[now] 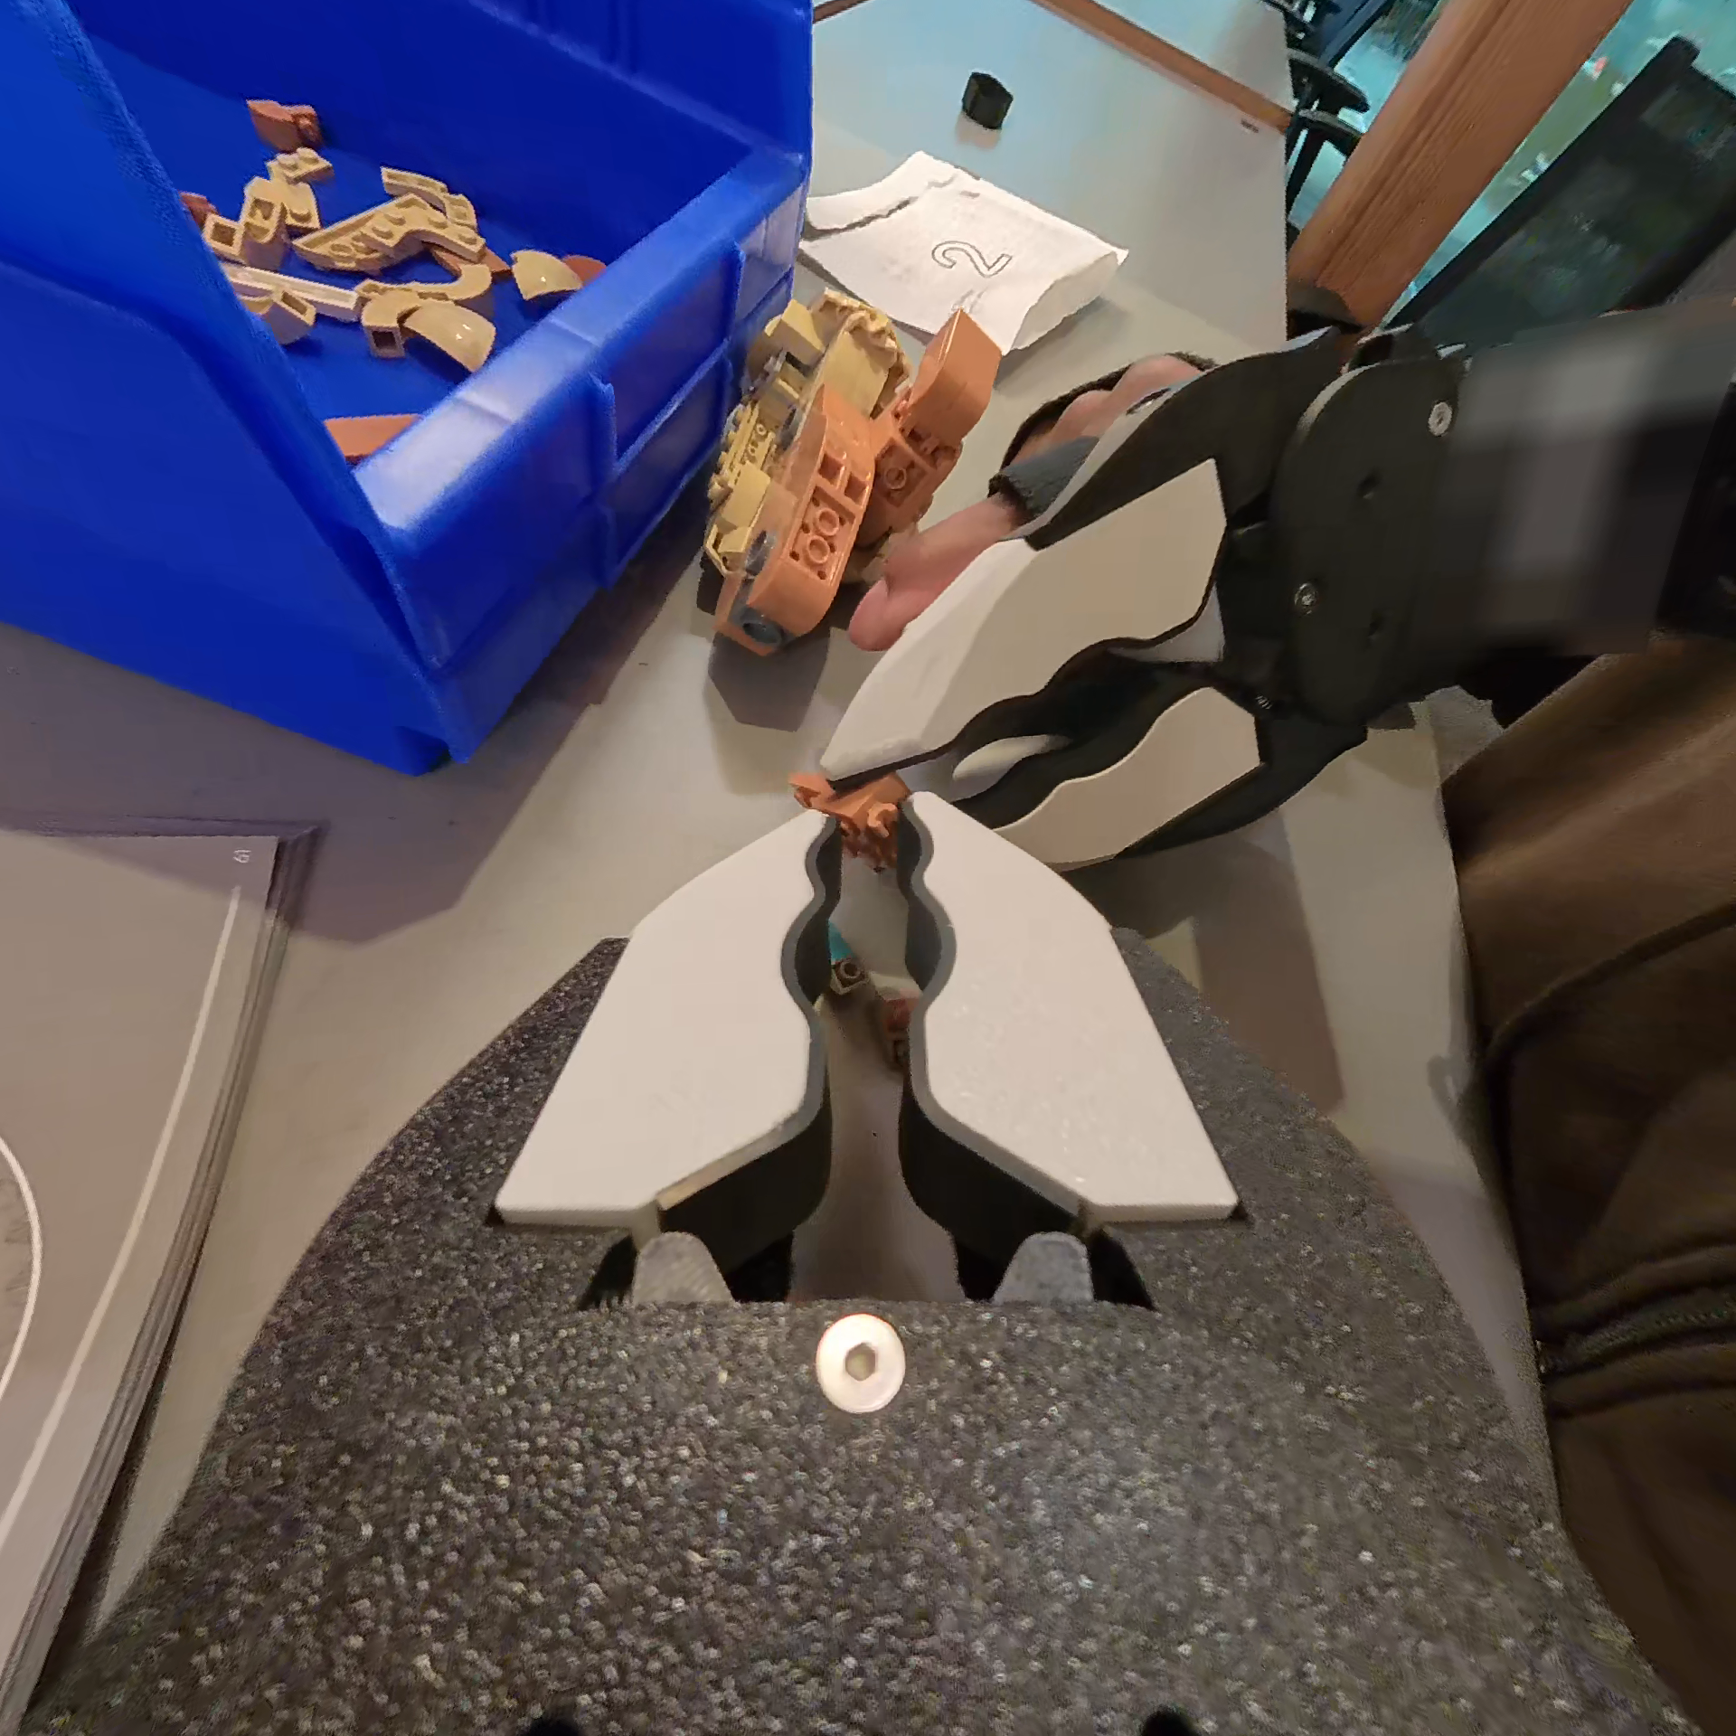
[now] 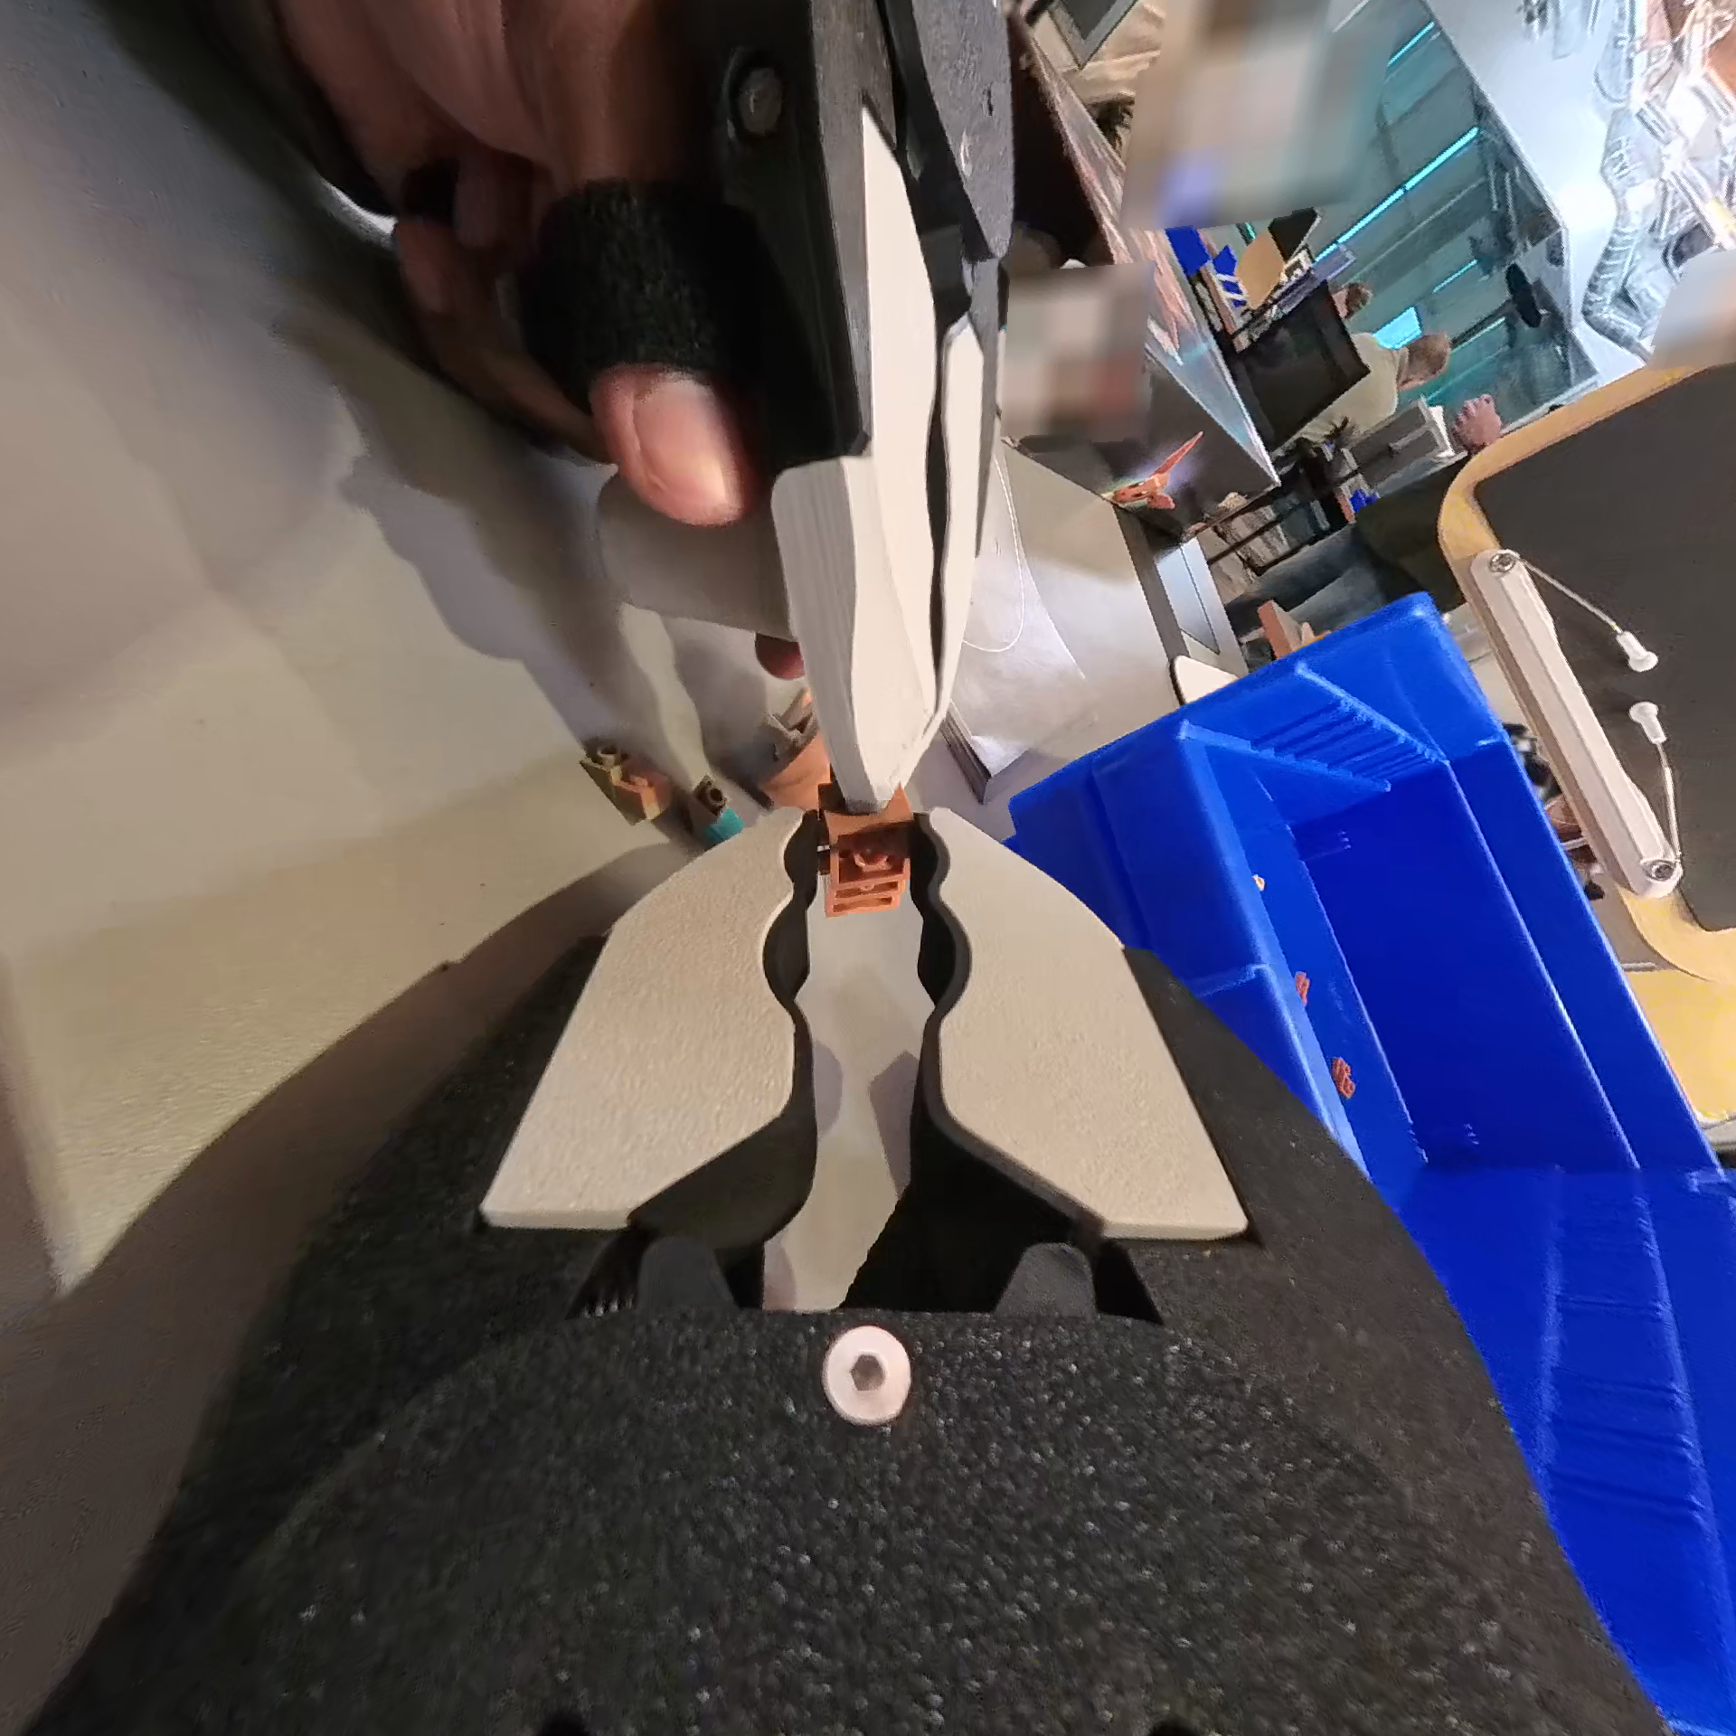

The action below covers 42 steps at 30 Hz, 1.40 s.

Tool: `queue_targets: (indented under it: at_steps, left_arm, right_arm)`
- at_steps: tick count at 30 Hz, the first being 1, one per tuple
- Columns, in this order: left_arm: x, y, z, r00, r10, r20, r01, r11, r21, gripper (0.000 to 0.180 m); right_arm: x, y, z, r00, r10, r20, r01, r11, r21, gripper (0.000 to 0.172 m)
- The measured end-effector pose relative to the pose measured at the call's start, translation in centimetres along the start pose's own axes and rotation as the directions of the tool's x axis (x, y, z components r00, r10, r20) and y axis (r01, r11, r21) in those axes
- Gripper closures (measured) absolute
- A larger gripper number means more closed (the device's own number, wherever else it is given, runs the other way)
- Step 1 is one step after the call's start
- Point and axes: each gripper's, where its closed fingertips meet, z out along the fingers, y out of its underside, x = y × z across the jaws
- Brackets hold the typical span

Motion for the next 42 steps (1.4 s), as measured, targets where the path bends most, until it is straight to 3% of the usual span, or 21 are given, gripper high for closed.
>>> queue_targets:
  at_steps: [14,19,36,38,40,42]
  left_arm:
    - [0.4,0.1,-0.1,0.999,0.003,-0.048,-0.003,1.0,-0.001,0.176]
    - [0.4,0.2,0.0,0.999,0.016,-0.051,-0.016,1.0,-0.01,0.176]
    - [1.2,-0.3,-0.3,0.992,0.065,-0.106,-0.062,0.998,0.032,0.177]
    - [1.0,-0.2,-0.3,0.993,0.081,-0.089,-0.079,0.997,0.024,0.177]
    - [-0.9,0.1,-0.8,0.989,0.147,0.014,-0.147,0.989,-0.005,0.176]
    - [-1.4,-0.7,-1.6,0.996,0.088,-0.008,-0.088,0.995,0.039,0.176]
  right_arm:
    - [-0.3,-0.4,-0.7,0.975,0.147,0.165,-0.162,0.983,0.082,0.152]
    - [-0.5,-0.3,-0.8,0.974,0.14,0.178,-0.156,0.984,0.081,0.152]
    - [-0.4,-1.0,-1.6,0.897,0.287,0.337,-0.341,0.933,0.112,0.152]
    - [-0.4,-1.1,-1.7,0.891,0.295,0.344,-0.352,0.929,0.115,0.153]
    - [0.7,-0.7,-2.0,0.867,0.362,0.343,-0.423,0.898,0.121,0.153]
    - [1.8,-0.1,-2.2,0.852,0.407,0.329,-0.466,0.877,0.122,0.153]
